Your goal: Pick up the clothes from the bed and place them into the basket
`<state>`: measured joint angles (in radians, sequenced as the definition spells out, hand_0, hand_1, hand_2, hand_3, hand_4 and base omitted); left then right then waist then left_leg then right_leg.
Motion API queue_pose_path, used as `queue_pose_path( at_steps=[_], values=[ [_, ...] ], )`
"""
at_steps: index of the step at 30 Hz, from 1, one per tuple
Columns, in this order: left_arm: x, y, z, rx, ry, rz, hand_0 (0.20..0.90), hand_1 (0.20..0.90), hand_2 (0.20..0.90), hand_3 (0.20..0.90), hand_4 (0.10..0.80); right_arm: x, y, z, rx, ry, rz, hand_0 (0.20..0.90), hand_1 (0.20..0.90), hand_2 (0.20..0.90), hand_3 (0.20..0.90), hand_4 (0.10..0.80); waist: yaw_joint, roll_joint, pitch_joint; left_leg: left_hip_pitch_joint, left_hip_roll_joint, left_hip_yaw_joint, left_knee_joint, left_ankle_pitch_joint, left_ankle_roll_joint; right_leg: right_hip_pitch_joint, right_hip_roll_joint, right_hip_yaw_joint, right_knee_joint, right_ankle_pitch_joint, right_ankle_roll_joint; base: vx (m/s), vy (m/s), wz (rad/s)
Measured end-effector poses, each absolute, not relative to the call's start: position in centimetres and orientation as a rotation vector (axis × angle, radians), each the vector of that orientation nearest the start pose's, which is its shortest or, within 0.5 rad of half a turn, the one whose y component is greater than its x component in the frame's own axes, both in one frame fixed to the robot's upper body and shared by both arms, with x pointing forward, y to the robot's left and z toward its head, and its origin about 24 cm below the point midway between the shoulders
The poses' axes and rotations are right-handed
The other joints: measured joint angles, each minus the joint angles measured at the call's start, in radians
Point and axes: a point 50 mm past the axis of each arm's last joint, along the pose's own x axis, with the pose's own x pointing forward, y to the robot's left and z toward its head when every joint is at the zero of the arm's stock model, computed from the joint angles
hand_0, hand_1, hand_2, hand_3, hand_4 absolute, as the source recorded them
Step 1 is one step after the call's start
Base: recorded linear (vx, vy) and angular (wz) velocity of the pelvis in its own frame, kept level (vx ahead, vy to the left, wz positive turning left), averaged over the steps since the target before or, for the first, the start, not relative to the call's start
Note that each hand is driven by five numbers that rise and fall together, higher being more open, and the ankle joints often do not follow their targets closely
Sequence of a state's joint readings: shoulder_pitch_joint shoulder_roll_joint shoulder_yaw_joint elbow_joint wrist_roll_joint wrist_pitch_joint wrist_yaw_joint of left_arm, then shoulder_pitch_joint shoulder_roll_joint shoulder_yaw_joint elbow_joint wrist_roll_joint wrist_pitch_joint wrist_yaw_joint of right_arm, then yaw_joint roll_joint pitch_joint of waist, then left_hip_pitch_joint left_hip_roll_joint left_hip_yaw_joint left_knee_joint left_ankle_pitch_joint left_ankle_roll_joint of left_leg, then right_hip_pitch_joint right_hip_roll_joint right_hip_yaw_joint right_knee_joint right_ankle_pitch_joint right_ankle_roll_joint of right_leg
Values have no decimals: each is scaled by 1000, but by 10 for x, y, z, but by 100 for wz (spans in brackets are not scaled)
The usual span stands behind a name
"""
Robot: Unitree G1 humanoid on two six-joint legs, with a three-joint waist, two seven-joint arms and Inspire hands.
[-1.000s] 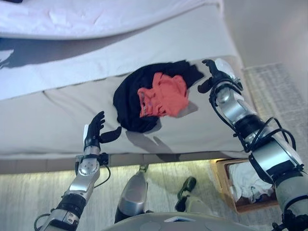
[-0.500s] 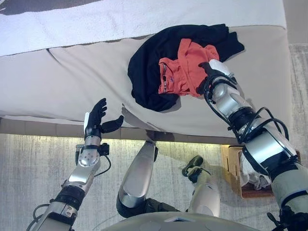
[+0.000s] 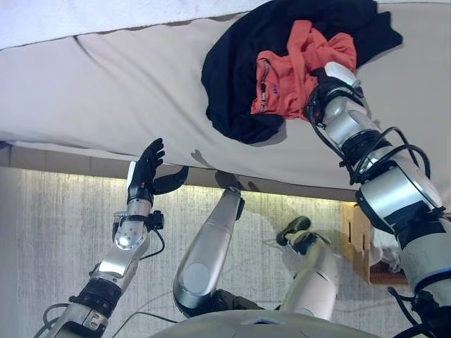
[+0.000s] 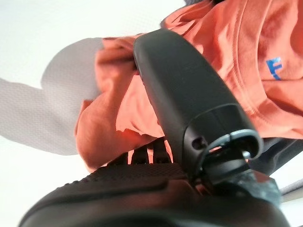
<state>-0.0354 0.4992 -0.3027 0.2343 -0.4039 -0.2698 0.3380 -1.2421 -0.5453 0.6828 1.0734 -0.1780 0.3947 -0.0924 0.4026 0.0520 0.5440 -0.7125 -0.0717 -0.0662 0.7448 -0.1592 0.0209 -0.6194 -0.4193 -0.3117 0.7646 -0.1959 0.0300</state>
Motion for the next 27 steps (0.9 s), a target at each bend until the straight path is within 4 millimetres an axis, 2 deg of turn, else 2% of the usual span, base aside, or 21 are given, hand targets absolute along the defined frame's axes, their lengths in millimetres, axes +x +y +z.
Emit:
queue_pose_path(
  at_steps=[1, 2, 3, 4, 6, 7, 11, 14, 17, 20, 23, 25, 27],
  values=[
    [246, 215, 20, 108, 28, 148, 900, 900, 900, 900, 800, 419, -223, 208, -1185, 224, -273, 571, 571, 571, 516, 416, 2, 1, -1, -6, -1, -1, 5, -4, -5, -6, -2, 2, 2, -3, 4, -33, -10, -1],
    [245, 215, 19, 107, 32, 149, 900, 900, 900, 900, 800, 420, -223, 210, -1185, 221, -274, 514, 514, 514, 450, 350, 2, 2, -1, -10, -2, -4, 7, -4, -6, -9, -1, 1, 1, -3, 6, -39, -14, -11],
    [243, 215, 18, 106, 37, 149, 900, 900, 900, 900, 800, 420, -222, 215, -1183, 211, -278, 300, 300, 300, 200, 100, 4, 3, -2, -21, -7, -14, 11, -5, -6, -19, 5, 4, 4, -3, 6, -51, -11, -14],
    [242, 215, 18, 104, 37, 143, 900, 900, 900, 900, 800, 421, -222, 220, -1185, 208, -287, 300, 300, 300, 200, 100, 6, 7, -1, -32, -2, -18, 20, -5, -5, -29, 7, 8, 31, -6, 0, -59, -9, -5],
    [243, 213, 21, 100, 14, 130, 900, 900, 900, 900, 800, 421, -228, 226, -1184, 218, -316, 300, 300, 300, 200, 100, 8, 7, -1, -51, -8, -15, 42, -5, -6, -56, 8, 21, 119, -57, -49, -48, -5, 22],
    [243, 212, 22, 97, 8, 126, 900, 900, 900, 900, 800, 421, -230, 229, -1184, 214, -327, 300, 300, 300, 200, 100, 10, 12, -1, -54, -17, -22, 55, -10, -13, -59, 8, 27, 110, -84, -34, -29, -2, 15],
    [240, 211, 19, 96, 21, 120, 900, 900, 900, 900, 800, 422, -224, 227, -1188, 191, -316, 300, 300, 300, 200, 100, 25, 28, 0, -30, -16, -41, 30, -7, -9, -34, 29, 17, 73, -83, -30, -22, -9, -20],
    [243, 209, 21, 95, 9, 115, 900, 900, 900, 900, 800, 422, -219, 219, -1197, 195, -298, 300, 300, 300, 200, 100, 12, 28, 0, 8, -10, -39, 17, -6, -8, 7, 30, 17, 47, -79, -30, -4, -9, -3],
    [249, 207, 27, 91, -15, 109, 900, 900, 900, 900, 800, 422, -217, 215, -1185, 182, -296, 300, 300, 300, 200, 100, 11, 29, 0, 63, 3, -16, -25, 7, 6, 65, 35, 2, 0, -70, -22, 2, -39, -13],
    [254, 208, 33, 92, -39, 132, 900, 900, 900, 900, 800, 421, -213, 205, -1136, 149, -297, 300, 300, 300, 200, 100, 8, 28, 0, 154, 20, 3, -87, 15, 6, 148, 43, -4, -68, -37, -13, -6, -70, -15],
    [257, 208, 36, 90, -50, 145, 900, 900, 900, 900, 800, 419, -205, 195, -1087, 92, -282, 300, 300, 300, 200, 100, -3, 26, 1, 278, 41, 21, -166, 24, -3, 262, 73, -5, -166, 13, 20, 1, -65, -30],
    [257, 208, 34, 89, -44, 151, 900, 900, 900, 900, 800, 418, -202, 193, -1069, 47, -290, 300, 300, 300, 200, 100, -22, 24, 1, 367, 54, 31, -232, 44, -6, 347, 103, -9, -254, 54, 32, 26, -54, -25],
    [259, 207, 36, 85, -49, 154, 900, 900, 900, 900, 800, 415, -205, 199, -1035, -11, -325, 300, 300, 300, 200, 100, -55, 14, -2, 441, 71, 42, -309, 61, -14, 421, 130, -13, -349, 85, 33, 11, -40, -24]
  ],
)
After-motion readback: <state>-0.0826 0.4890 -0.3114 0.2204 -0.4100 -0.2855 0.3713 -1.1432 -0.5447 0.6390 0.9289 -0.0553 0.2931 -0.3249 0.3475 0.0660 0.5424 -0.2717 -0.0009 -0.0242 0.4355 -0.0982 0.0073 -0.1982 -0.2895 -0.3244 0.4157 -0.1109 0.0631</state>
